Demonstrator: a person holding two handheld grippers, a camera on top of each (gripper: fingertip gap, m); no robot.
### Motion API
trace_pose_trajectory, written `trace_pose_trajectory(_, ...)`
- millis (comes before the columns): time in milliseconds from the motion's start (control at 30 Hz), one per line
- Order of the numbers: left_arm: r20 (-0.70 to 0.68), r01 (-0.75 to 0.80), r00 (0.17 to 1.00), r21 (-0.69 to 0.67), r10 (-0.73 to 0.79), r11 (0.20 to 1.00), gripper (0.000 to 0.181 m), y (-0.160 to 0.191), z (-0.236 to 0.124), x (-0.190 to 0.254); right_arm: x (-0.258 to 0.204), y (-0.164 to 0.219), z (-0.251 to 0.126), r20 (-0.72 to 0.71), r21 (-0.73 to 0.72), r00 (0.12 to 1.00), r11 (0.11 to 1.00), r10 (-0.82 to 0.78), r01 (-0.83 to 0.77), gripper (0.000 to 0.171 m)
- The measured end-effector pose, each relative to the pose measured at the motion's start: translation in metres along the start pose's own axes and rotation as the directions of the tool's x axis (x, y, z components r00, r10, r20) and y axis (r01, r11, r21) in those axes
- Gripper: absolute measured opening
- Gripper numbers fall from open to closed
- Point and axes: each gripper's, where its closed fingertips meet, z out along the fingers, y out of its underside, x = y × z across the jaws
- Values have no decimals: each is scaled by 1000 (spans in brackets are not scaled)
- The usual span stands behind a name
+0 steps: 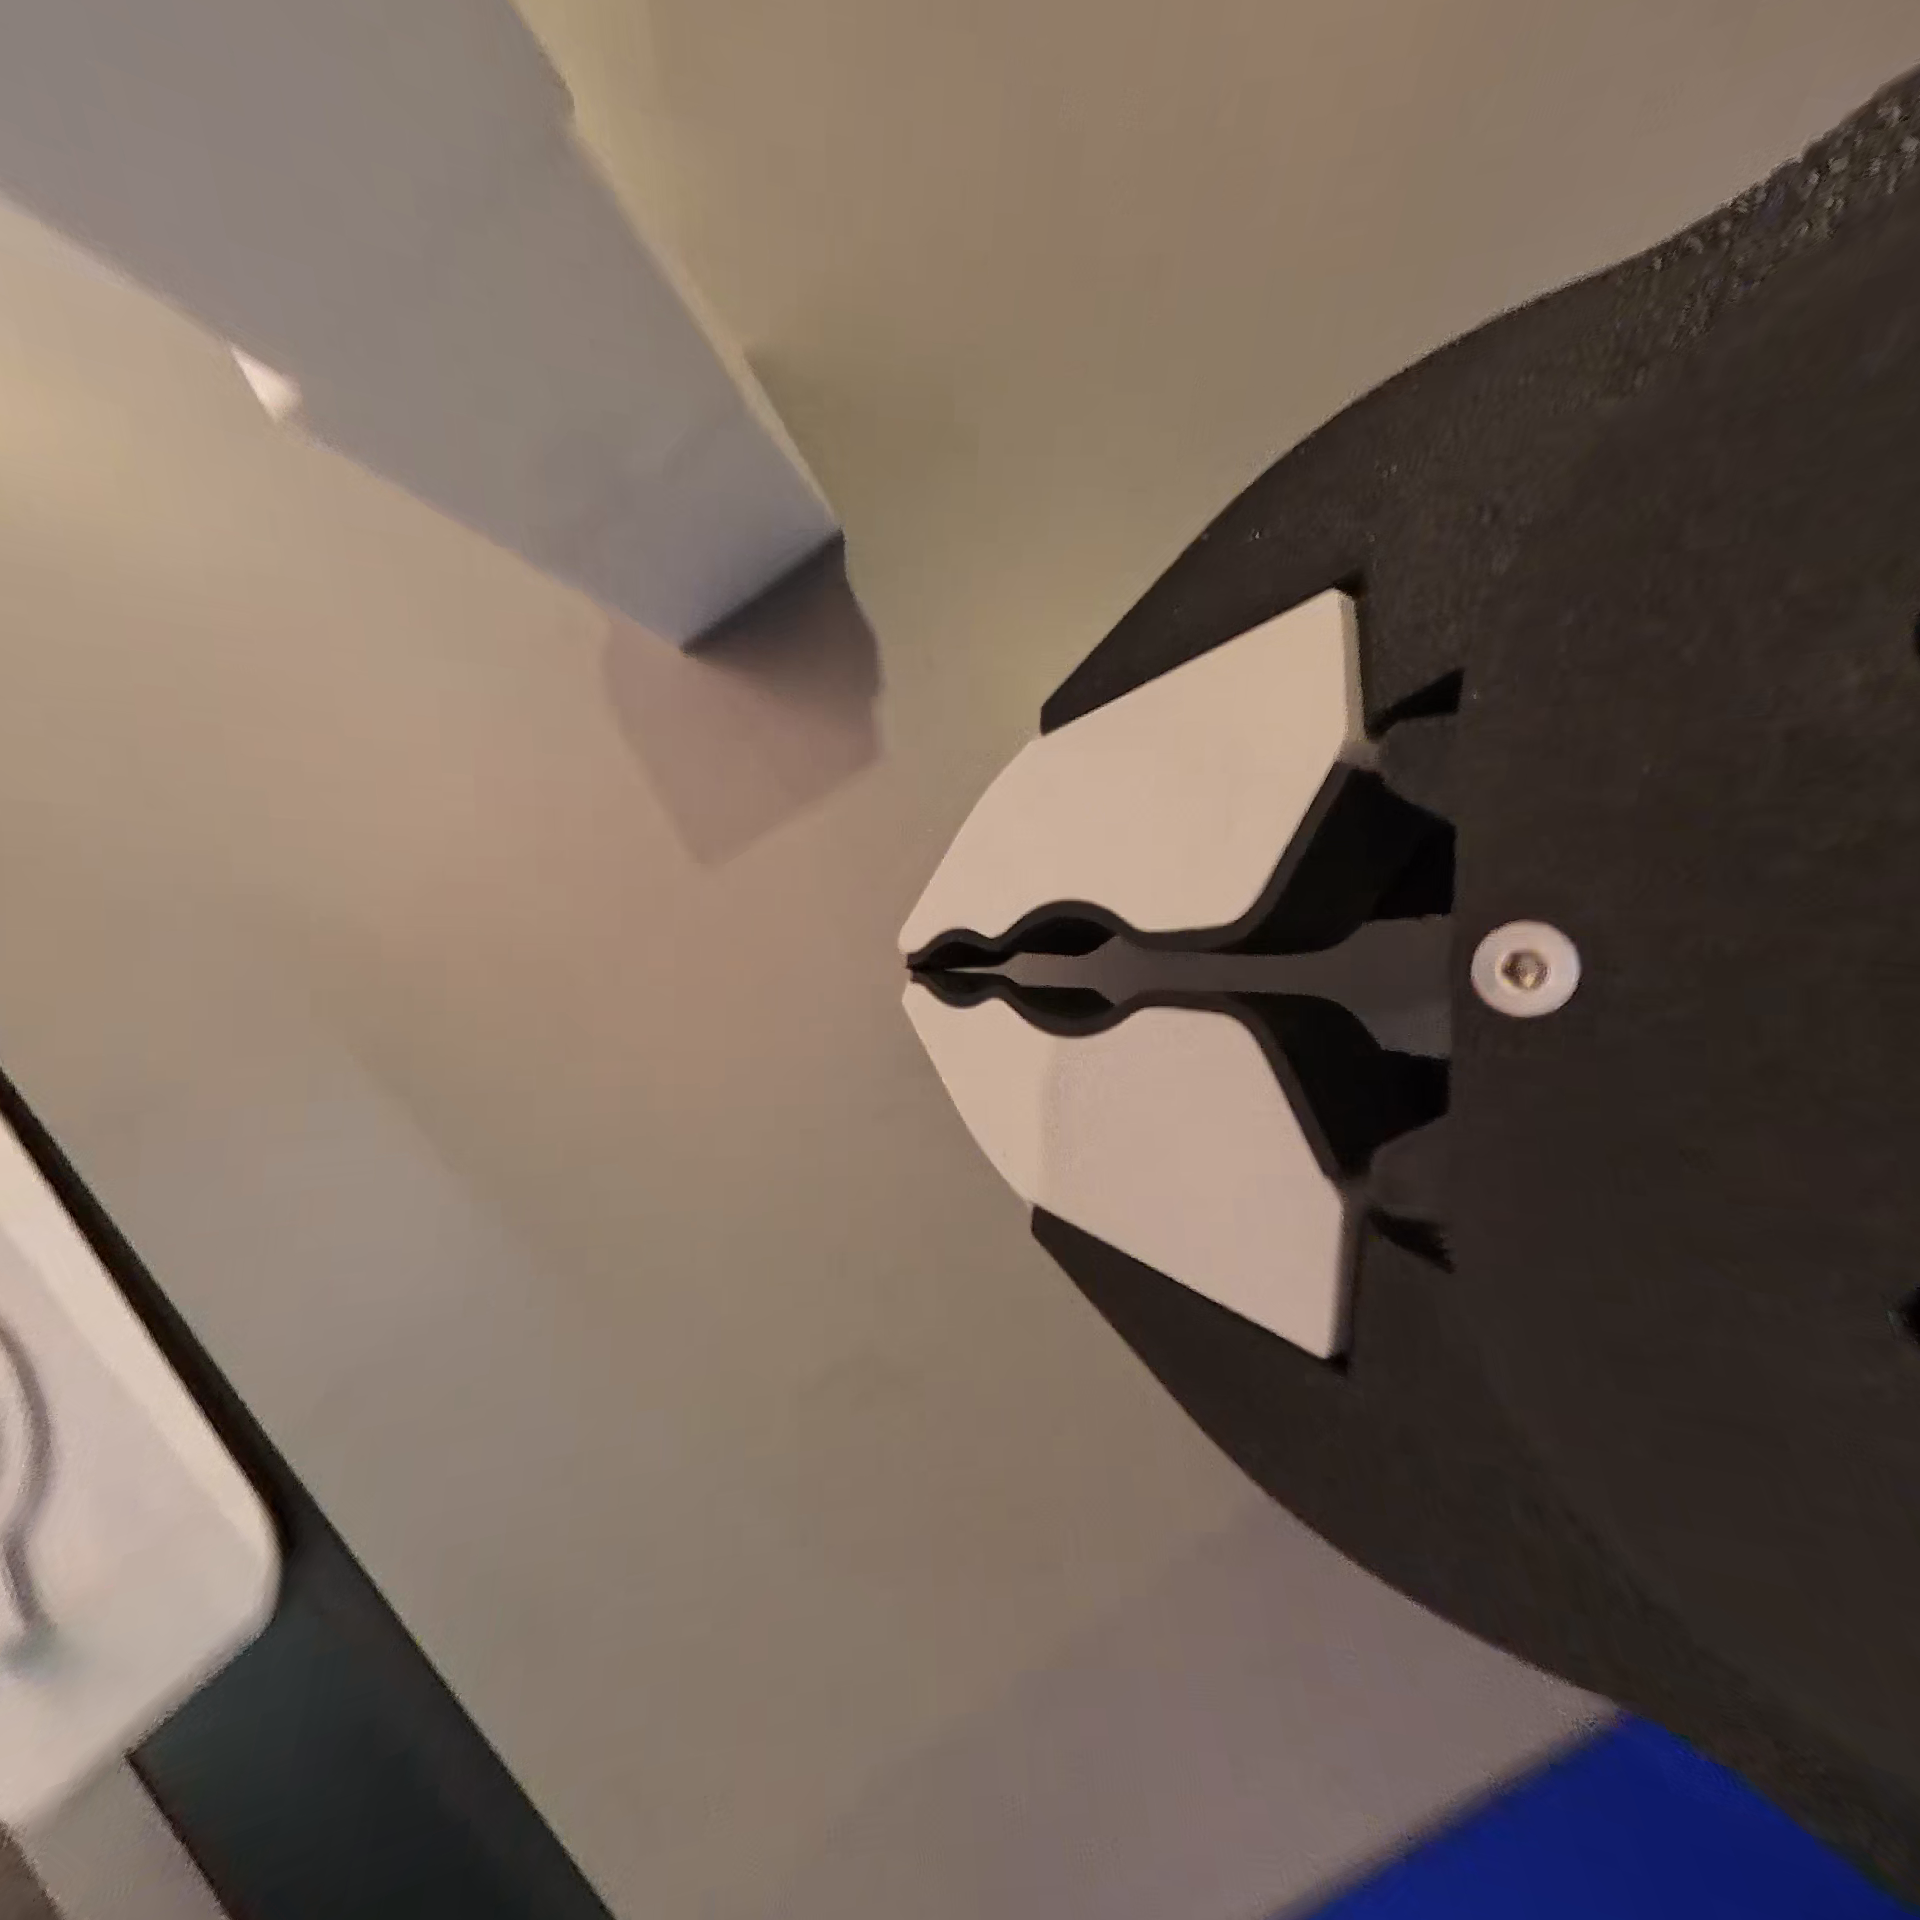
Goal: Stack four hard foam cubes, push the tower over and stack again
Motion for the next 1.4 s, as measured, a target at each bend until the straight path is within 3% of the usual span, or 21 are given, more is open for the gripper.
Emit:
trace_pose_trajectory(67, 61, 64, 996, -79, -60, 995, 0, 8, -6, 2, 28, 13, -15, -57, 4, 996, 997, 71, -71, 68)
trace_pose_trajectory(167, 43, 120, 992, -129, -115, 984, 0, 1, -9, 24, 53, 24, -31, -108, 22, 982, 988, 155, -154, 66)
trace_pose_trajectory(467, 145, -96, 982, -154, 119, 983, 0, -90, -1, 75, 45, 20, -48, -107, 28, 989, 995, 99, -96, 65)
trace_pose_trajectory(667, 184, -194, 958, -153, 221, 969, 0, -128, 14, 100, 52, 28, -59, -89, 48, 988, 991, 127, -123, 65)
trace_pose_trajectory(767, 261, -185, 942, -120, 211, 975, 1, -133, 10, 87, 61, 36, -64, -56, 71, 984, 984, 169, -165, 65)
trace_pose_trajectory(900, 273, -93, 958, 27, 82, 995, 28, -132, -8, 63, 71, 52, -63, 8, 80, 986, 983, 167, -167, 65)
trace_pose_trajectory(967, 183, -26, 983, 156, -3, 987, 49, -133, -18, 58, 73, 58, -60, 42, 83, 985, 982, 166, -169, 65)
trace_pose_trajectory(1067, 35, 68, 996, 283, -81, 957, 52, -126, -33, 55, 72, 60, -57, 69, 87, 984, 982, 162, -168, 66)
trace_pose_trajectory(1133, 21, 77, 996, 262, -85, 962, 47, -108, -37, 50, 70, 58, -54, 71, 82, 985, 983, 156, -161, 66)
trace_pose_trajectory(1233, 175, 53, 982, 96, -69, 994, 29, -63, -26, 28, 66, 57, -50, 54, 58, 992, 991, 117, -120, 66)
trace_pose_trajectory(1267, 167, 40, 985, 58, -49, 998, 20, -52, -17, 32, 64, 56, -48, 47, 49, 994, 993, 103, -105, 66)
trace_pose_trajectory(1333, 116, 15, 993, 3, -15, 1000, 11, -42, -1, 49, 61, 55, -44, 42, 30, 995, 996, 85, -86, 66)
trace_pose_trajectory(1400, 153, -54, 987, 5, 52, 999, 8, -52, 5, 60, 58, 55, -39, 43, 8, 996, 997, 75, -75, 66)
